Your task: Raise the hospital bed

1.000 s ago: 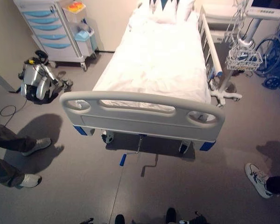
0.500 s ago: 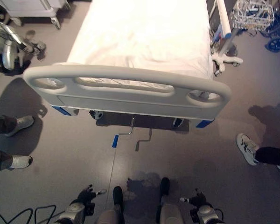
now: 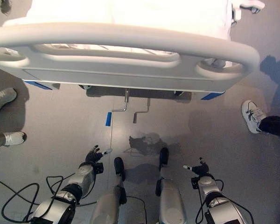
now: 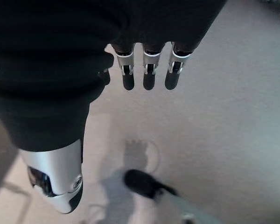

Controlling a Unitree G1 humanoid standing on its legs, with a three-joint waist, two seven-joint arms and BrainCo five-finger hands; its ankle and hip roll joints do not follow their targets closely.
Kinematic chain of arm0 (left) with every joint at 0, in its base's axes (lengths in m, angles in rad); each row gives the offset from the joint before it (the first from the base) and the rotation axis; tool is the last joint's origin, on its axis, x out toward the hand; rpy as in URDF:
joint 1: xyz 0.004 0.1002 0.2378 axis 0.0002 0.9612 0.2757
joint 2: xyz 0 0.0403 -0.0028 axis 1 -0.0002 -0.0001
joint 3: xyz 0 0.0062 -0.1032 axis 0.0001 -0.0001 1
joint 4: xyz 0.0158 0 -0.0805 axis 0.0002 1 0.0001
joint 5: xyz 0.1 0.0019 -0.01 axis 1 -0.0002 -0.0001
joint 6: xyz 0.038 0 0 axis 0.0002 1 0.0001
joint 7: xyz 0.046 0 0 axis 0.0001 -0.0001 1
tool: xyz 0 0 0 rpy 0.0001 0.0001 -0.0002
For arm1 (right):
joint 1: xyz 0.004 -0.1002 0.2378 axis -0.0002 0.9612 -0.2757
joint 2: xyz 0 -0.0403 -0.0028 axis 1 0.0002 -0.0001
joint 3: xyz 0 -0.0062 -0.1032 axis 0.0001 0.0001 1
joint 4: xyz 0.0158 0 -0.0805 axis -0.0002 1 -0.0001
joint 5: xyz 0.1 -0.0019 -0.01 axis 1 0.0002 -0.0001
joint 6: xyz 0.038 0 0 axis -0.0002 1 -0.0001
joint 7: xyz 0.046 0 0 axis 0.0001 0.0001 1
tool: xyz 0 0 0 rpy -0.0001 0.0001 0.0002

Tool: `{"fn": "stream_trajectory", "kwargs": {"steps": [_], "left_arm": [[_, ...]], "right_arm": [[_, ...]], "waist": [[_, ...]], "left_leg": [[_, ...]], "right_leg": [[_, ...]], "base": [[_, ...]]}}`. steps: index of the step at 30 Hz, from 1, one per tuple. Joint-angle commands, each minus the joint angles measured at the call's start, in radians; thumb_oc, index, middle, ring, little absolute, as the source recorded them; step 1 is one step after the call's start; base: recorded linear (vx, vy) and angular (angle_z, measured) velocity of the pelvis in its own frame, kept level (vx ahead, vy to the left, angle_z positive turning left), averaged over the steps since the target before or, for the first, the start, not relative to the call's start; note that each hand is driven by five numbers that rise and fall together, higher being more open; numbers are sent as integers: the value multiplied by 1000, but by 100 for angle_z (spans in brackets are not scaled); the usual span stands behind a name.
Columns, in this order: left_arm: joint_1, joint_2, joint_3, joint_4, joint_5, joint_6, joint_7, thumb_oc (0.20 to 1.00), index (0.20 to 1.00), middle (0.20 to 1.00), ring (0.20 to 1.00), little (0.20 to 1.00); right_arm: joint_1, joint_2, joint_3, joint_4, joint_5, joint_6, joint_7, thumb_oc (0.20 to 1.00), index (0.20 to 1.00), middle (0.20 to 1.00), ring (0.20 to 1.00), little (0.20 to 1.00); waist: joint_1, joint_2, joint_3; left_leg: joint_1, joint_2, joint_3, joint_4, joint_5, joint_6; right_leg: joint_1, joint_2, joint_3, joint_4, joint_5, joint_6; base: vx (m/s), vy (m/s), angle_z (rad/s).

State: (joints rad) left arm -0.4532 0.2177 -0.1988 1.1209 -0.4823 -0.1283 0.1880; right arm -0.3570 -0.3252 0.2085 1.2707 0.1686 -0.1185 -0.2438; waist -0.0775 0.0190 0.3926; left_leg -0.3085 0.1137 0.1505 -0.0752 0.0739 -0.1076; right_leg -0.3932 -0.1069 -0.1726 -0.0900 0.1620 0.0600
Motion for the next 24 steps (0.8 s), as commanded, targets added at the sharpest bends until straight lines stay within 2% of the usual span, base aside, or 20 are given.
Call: {"fn": "stream_trajectory", "kwargs": {"steps": [1,6,16,24], "left_arm": [[-55,37,5,15,-32,-37,30,1000,1000,1000,1000,1000],[-129,86,7,14,-47,-38,52,1000,1000,1000,1000,1000],[-257,162,13,6,-127,-35,81,1000,1000,1000,1000,1000],[-317,225,11,13,-151,-28,93,1000,1000,1000,1000,1000]], "right_arm": [[22,-21,2,-57,28,-24,-29,1000,1000,1000,1000,1000],[40,-35,-3,-123,46,-38,-41,1000,1000,1000,1000,1000],[35,-40,8,-183,70,-51,-69,1000,1000,1000,1000,1000],[46,-44,12,-202,84,-59,-82,1000,1000,1000,1000,1000]], "waist": [[-33,-43,11],[-51,-63,48],[-76,-68,123],[-86,-57,127]], "left_leg": [[-85,-12,-5,-12,78,13],[-121,-6,-2,-12,89,8],[-198,-4,1,-12,99,7],[-255,-8,1,-12,99,5]], "right_leg": [[-37,-10,4,3,31,84],[-75,-6,10,3,42,85],[-160,-2,22,3,62,87],[-219,-6,27,3,65,90]], "base": [[-42,-20,-3],[-28,-17,-5],[-12,-4,-3],[11,3,-3]]}}
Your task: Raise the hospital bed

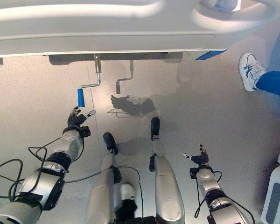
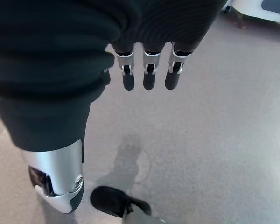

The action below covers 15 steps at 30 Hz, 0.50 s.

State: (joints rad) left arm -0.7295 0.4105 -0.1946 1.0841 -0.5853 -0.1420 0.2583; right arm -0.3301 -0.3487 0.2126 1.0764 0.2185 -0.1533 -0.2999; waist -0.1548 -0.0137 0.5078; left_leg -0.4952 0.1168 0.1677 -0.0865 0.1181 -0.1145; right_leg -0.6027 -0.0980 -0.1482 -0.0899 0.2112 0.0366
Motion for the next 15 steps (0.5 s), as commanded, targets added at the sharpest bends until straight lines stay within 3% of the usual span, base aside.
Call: {"fn": "stream_trajectory", "kwargs": {"steps": [1,15], "left_arm": [[-46,39,8,49,-49,-14,24,1000,1000,1000,1000,1000],[-41,88,40,21,-109,-20,35,1000,1000,1000,1000,1000]], "right_arm": [[20,-20,8,-12,36,-26,-28,1000,1000,1000,1000,1000],[29,-11,-1,-32,40,-40,-43,1000,1000,1000,1000,1000]], "waist": [[-10,-24,12],[-9,-11,12]], "left_leg": [[-73,-13,-16,-1,55,12],[-100,-15,-19,-1,49,12]], "right_leg": [[-14,-14,3,3,16,114],[-47,-11,9,3,15,117]], "base": [[0,0,0],[0,0,0]]}}
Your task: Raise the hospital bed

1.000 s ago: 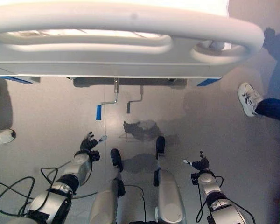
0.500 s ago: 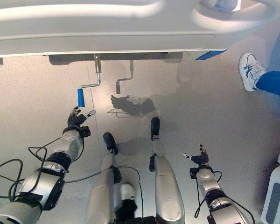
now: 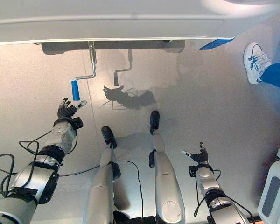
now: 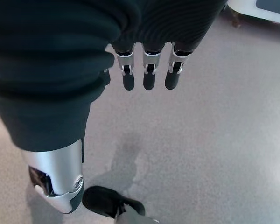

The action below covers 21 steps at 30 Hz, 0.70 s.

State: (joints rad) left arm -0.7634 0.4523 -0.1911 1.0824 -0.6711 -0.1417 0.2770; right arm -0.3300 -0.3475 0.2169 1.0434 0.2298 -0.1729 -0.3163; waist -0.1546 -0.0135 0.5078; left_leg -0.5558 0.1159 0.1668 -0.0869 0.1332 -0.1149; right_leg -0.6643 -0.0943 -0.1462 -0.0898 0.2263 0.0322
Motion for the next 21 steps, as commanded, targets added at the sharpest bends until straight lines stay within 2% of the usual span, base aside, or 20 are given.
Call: {"fn": "stream_trajectory", "kwargs": {"steps": [1,12,21], "left_arm": [[-5,51,42,17,-29,-22,17,1000,1000,1000,1000,1000],[-73,135,23,29,-37,-20,4,1000,1000,1000,1000,1000],[-182,185,-17,42,-52,-31,12,1000,1000,1000,1000,1000]], "right_arm": [[29,-13,-6,-2,28,-21,-25,1000,1000,1000,1000,1000],[43,-19,-5,-13,47,-32,-11,1000,1000,1000,1000,1000],[90,-16,6,-114,82,-57,-12,1000,1000,1000,1000,1000]], "waist": [[-8,-10,12],[-12,-19,12],[-34,-38,12]], "left_leg": [[-38,-14,-19,0,34,11],[-72,-12,-26,0,41,8],[-141,-8,-23,0,46,5]], "right_leg": [[16,-14,7,3,0,120],[-15,-12,9,3,8,125],[-84,-8,13,3,13,131]], "base": [[0,0,0],[0,0,0],[2,-3,1]]}}
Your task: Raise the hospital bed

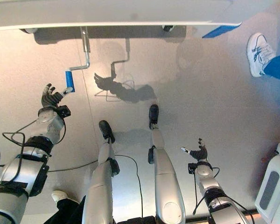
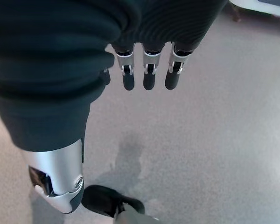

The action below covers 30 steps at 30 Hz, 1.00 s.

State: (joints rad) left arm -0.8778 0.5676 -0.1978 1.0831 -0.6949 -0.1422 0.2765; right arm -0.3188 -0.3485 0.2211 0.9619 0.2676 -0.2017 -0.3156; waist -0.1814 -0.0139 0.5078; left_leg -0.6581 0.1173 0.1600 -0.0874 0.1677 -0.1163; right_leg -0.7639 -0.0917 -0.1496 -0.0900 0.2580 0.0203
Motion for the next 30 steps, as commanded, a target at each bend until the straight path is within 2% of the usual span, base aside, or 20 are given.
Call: {"fn": "stream_trajectory", "kwargs": {"steps": [1,9,10,11,12,13,14,15,16,17,18,19,23,24,25,30], "left_arm": [[-75,74,-15,44,-24,-30,11,1000,1000,1000,1000,1000],[-152,111,-60,72,4,-26,15,1000,1000,1000,1000,1000],[-156,114,-63,71,3,-25,15,1000,1000,1000,1000,1000],[-160,115,-64,72,0,-25,16,1000,1000,1000,1000,1000],[-160,115,-64,72,0,-26,16,1000,1000,1000,1000,1000],[-170,115,-69,73,1,-26,18,1000,1000,1000,1000,1000],[-181,116,-75,71,4,-26,18,1000,1000,1000,1000,1000],[-181,115,-75,70,4,-26,18,1000,1000,1000,1000,1000],[-199,120,-86,72,9,-28,18,1000,1000,1000,1000,1000],[-199,120,-86,73,9,-29,18,1000,1000,1000,1000,1000],[-205,123,-86,74,9,-30,20,1000,1000,1000,1000,1000],[-219,124,-92,77,8,-30,22,1000,1000,1000,1000,1000],[-230,124,-96,74,1,-31,22,1000,1000,1000,1000,1000],[-229,122,-96,75,1,-31,20,548,548,548,548,548],[-229,122,-91,70,-4,-36,24,200,200,200,200,200],[-222,107,-86,62,-11,-37,22,200,200,200,200,200]], "right_arm": [[80,-14,2,-39,46,-29,-13,1000,1000,1000,1000,1000],[99,-21,2,-142,56,-54,-31,1000,1000,1000,1000,1000],[105,-21,0,-154,56,-57,-32,1000,1000,1000,1000,1000],[111,-21,-2,-164,56,-58,-33,1000,1000,1000,1000,1000],[113,-22,-2,-166,56,-59,-33,1000,1000,1000,1000,1000],[116,-21,-2,-171,54,-60,-34,1000,1000,1000,1000,1000],[121,-25,-2,-185,52,-64,-37,1000,1000,1000,1000,1000],[123,-26,-2,-187,52,-64,-38,1000,1000,1000,1000,1000],[131,-28,-5,-207,52,-70,-41,1000,1000,1000,1000,1000],[133,-28,-6,-209,52,-70,-41,1000,1000,1000,1000,1000],[137,-28,-7,-218,52,-72,-42,1000,1000,1000,1000,1000],[143,-25,-2,-230,54,-76,-44,1000,1000,1000,1000,1000],[157,-21,-1,-258,49,-82,-43,1000,1000,1000,1000,1000],[159,-19,1,-256,47,-82,-43,1000,1000,1000,1000,1000],[161,-18,0,-258,43,-83,-44,1000,1000,1000,1000,1000],[163,-14,3,-254,38,-85,-46,1000,1000,1000,1000,1000]], "waist": [[-9,-41,12],[-30,-46,12],[-29,-43,12],[-30,-44,12],[-33,-47,12],[-33,-45,12],[-37,-46,12],[-40,-49,12],[-43,-47,12],[-46,-51,12],[-47,-51,12],[-47,-49,12],[-51,-54,12],[-52,-55,12],[-51,-55,12],[-53,-58,12]], "left_leg": [[-44,-8,-16,0,11,7],[-95,-5,-10,0,6,6],[-80,0,-19,0,-24,0],[-83,1,-18,0,-24,0],[-101,-2,-8,0,4,5],[-89,2,-18,0,-25,0],[-100,0,-19,0,-25,0],[-118,-2,-8,0,3,6],[-114,2,-20,0,-25,0],[-132,-1,-10,0,3,5],[-137,-1,-10,0,2,6],[-128,4,-19,0,-28,0],[-141,5,-16,0,-29,0],[-143,6,-16,0,-29,0],[-144,6,-16,0,-31,0],[-145,6,-16,0,-33,0]], "right_leg": [[8,-11,18,3,-17,143],[-54,-10,31,3,-15,147],[-42,-7,35,3,-40,156],[-46,-6,37,3,-40,156],[-64,-9,33,3,-16,148],[-52,-5,37,3,-40,156],[-66,-4,40,3,-40,156],[-85,-7,37,3,-16,148],[-82,-4,42,3,-38,158],[-100,-7,38,3,-14,149],[-106,-6,39,3,-14,150],[-99,-2,44,3,-39,159],[-118,4,48,3,-38,161],[-120,5,49,3,-39,161],[-124,5,50,3,-39,161],[-127,8,50,3,-39,160]], "base": [[35,-11,-3],[23,-5,-1],[102,8,-3],[16,-12,-3],[0,0,0],[15,-21,-3],[0,0,0],[11,-30,-1],[-71,-35,1],[0,0,0],[0,0,0],[84,11,-1],[29,-16,-5],[7,-16,-5],[5,-12,-3],[0,-10,-1]]}}
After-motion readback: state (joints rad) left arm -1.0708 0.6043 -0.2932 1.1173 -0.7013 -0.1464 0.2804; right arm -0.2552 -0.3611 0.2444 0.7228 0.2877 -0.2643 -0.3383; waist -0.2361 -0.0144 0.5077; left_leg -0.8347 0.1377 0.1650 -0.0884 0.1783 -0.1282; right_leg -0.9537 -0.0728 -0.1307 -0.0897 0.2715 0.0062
